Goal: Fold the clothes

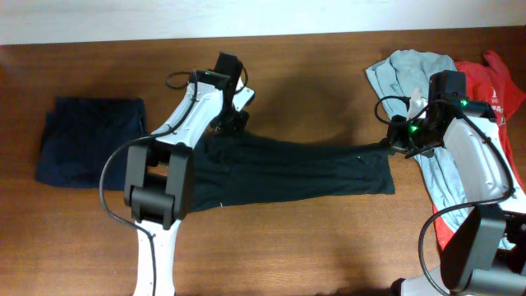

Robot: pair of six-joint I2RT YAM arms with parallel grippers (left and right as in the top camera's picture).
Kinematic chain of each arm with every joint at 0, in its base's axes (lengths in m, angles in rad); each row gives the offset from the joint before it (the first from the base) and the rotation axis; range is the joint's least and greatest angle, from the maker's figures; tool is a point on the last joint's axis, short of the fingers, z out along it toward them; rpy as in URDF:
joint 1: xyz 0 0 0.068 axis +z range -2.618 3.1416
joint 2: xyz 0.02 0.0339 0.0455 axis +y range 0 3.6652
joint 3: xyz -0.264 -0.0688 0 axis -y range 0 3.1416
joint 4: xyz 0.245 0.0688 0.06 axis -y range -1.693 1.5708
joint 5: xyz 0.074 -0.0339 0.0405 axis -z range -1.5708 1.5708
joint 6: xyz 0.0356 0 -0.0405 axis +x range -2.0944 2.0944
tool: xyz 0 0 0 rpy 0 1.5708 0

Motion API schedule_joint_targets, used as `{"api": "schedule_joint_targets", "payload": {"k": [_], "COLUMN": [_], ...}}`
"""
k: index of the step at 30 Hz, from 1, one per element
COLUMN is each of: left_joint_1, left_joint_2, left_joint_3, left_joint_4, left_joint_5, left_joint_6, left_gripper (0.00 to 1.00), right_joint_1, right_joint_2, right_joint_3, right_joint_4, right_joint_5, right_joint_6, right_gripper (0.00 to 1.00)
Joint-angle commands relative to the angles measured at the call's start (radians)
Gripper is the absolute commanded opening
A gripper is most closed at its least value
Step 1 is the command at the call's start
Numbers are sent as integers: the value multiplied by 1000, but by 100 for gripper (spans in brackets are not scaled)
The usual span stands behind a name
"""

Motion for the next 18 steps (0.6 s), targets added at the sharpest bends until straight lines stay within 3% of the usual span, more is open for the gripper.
{"api": "schedule_joint_targets", "payload": {"k": [1,2,3,18], "left_joint_1": [0,0,0,-2], "left_joint_2": [8,8,8,-137], "left_joint_3": [0,8,13,61], "left_joint_4": [-14,-33,-52,-435], "left_joint_5": [12,11,11,13], "left_joint_6": [16,16,16,-96], "left_gripper": [15,4,1,0], "right_joint_1": [-4,-4,-4,-4], "right_joint_2": [-16,-16,-16,-16], "right_joint_3": [5,5,5,5], "right_joint_4": [0,0,0,5], "right_joint_5": [16,15,16,16], "right_joint_6": [1,1,1,1], "right_gripper": [6,6,6,6]}}
